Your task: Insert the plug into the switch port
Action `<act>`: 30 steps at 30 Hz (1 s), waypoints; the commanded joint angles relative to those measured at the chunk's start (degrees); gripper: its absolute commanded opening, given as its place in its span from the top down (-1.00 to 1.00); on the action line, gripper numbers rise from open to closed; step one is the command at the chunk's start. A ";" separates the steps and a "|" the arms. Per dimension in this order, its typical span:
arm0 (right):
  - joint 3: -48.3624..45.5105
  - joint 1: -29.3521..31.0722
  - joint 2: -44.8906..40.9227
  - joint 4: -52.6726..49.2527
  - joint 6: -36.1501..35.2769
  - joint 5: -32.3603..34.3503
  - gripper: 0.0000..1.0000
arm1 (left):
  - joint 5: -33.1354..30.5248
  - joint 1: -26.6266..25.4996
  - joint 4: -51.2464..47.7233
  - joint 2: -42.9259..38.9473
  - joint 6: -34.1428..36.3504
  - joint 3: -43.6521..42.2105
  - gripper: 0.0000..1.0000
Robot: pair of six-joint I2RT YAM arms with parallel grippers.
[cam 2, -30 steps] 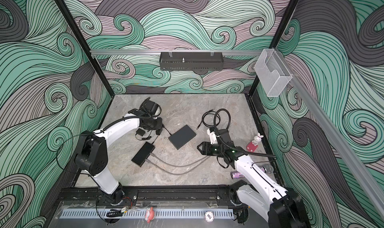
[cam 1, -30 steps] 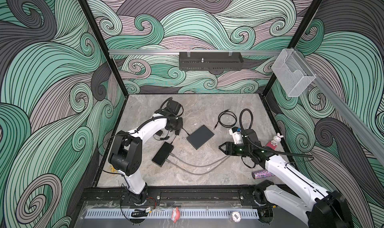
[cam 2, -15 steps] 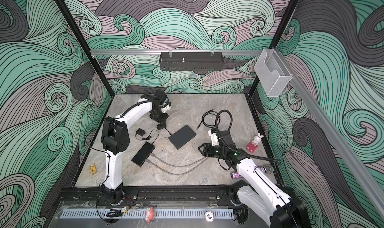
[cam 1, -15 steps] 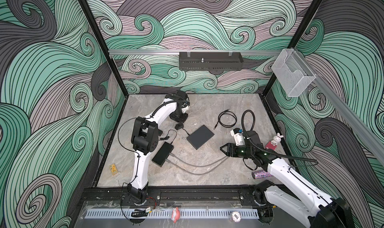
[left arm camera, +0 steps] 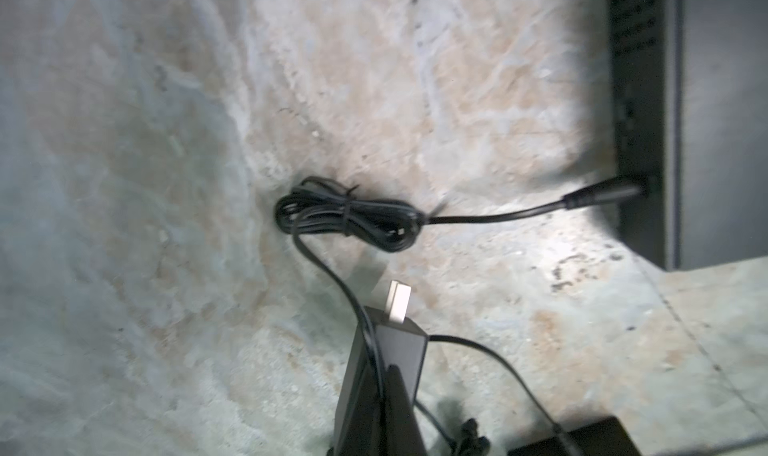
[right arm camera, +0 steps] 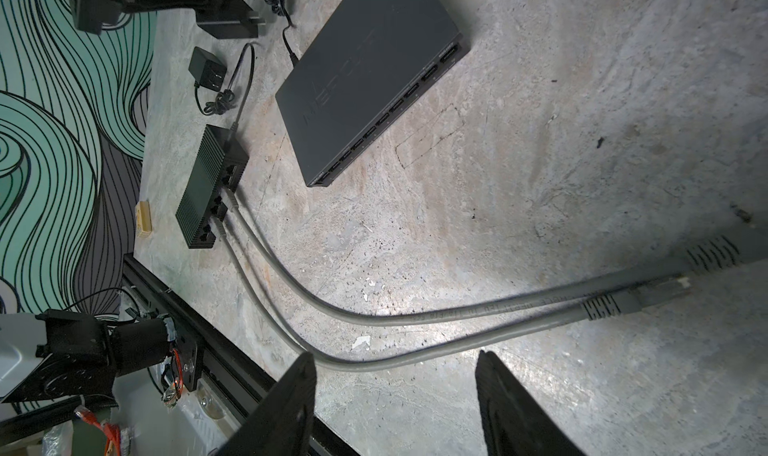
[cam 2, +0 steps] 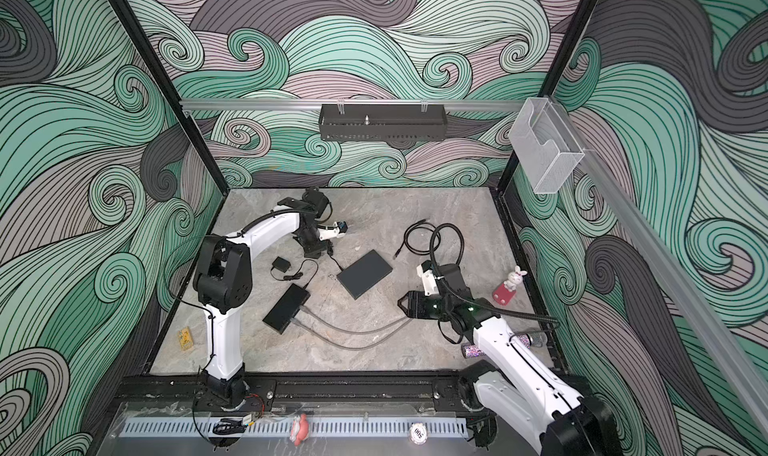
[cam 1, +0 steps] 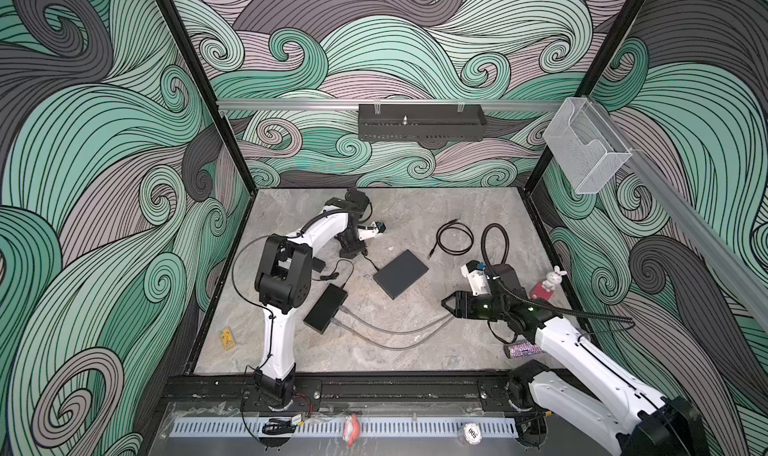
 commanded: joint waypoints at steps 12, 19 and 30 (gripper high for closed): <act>2.02 -0.21 1.20 -1.87 -1.30 1.32 -0.26 | -14.47 3.14 7.36 1.99 -13.34 10.25 -0.97; 12.32 -6.98 11.89 -4.00 -5.00 0.18 -0.29 | 5.79 3.06 2.39 -11.59 -43.38 13.26 -0.97; 30.62 -8.63 39.54 -1.28 1.88 8.92 -0.25 | 38.61 3.49 56.17 -32.22 -81.23 -30.83 -0.97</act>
